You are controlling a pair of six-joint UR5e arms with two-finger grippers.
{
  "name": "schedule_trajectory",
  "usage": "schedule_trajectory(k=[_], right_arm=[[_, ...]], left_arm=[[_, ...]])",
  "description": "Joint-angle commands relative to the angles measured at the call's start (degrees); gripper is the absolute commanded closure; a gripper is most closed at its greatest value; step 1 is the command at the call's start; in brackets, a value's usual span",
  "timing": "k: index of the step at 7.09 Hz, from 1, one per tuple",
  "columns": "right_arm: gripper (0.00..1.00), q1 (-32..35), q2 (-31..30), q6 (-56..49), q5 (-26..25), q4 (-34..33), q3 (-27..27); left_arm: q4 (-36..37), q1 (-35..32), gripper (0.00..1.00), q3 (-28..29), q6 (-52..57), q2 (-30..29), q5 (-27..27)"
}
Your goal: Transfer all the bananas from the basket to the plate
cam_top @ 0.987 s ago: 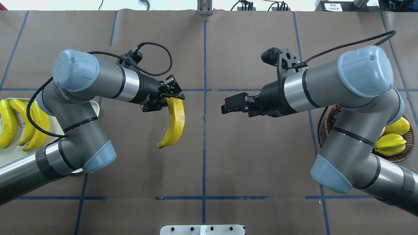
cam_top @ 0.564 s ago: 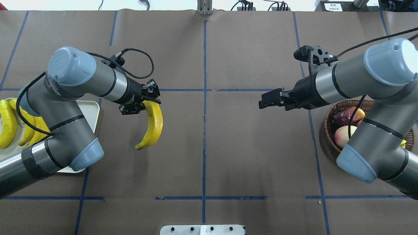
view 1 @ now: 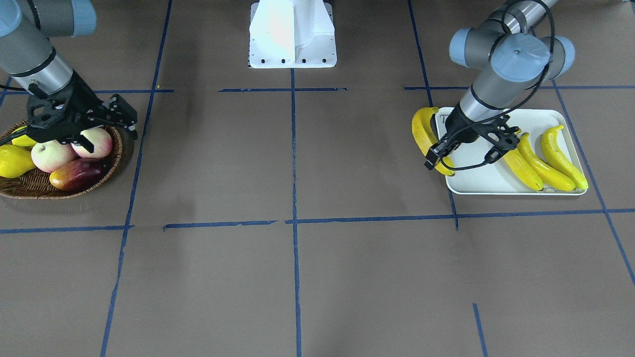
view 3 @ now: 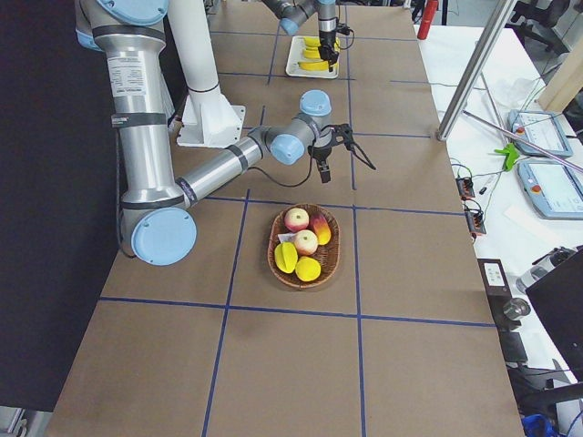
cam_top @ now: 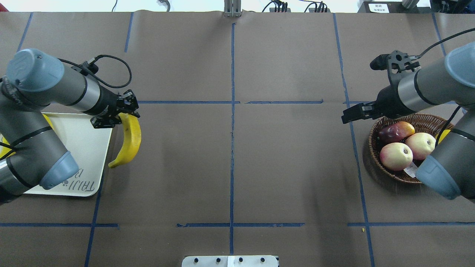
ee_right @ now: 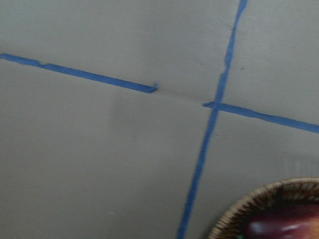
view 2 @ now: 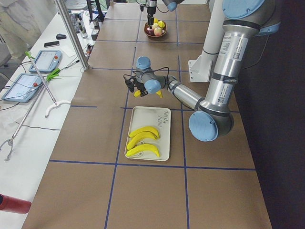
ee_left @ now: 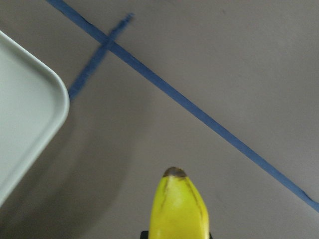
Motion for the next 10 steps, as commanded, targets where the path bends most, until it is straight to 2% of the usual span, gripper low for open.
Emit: schedule_trajectory(k=[1,2,3,5,6,7,8,9,10], right_arm=[[0.01,8.26,-1.48,-17.40,2.45,-7.63,-1.78],[0.01,11.34,-1.48,-23.04,6.30,-8.19,-3.71],[0.01,11.37,-1.05,-23.27,6.43,-8.11,-4.42],[0.01,11.46,-1.22,-23.18,6.69,-8.02,-4.34],[0.01,11.38,-1.31,-23.10,6.78,-8.02,-4.26],[0.01,11.38,-1.31,-22.92,6.78,-7.93,-4.17],[0.01,11.46,-1.40,-22.83,6.78,-7.93,-4.08],[0.01,11.38,-1.31,-22.75,6.69,-7.93,-4.08],[0.01,11.38,-1.31,-22.75,6.69,-7.84,-4.08]], left_arm=[[-0.59,-2.41,0.96,1.19,-2.25,5.02,0.22],[-0.59,-3.38,0.96,1.81,-3.33,5.91,0.39],[-0.68,-4.52,0.96,3.12,-3.60,6.87,0.40],[-0.68,-4.53,0.95,5.06,-5.88,7.41,5.73],[-1.20,-4.45,0.94,6.19,-7.02,8.11,6.28],[-2.51,-4.45,0.89,7.25,-6.77,8.11,6.63],[-2.96,-4.36,0.70,8.04,-5.90,8.11,7.16],[-3.40,-4.53,0.01,8.14,-5.10,8.11,7.68],[-3.58,-4.88,0.00,7.79,-3.36,8.11,7.69]])
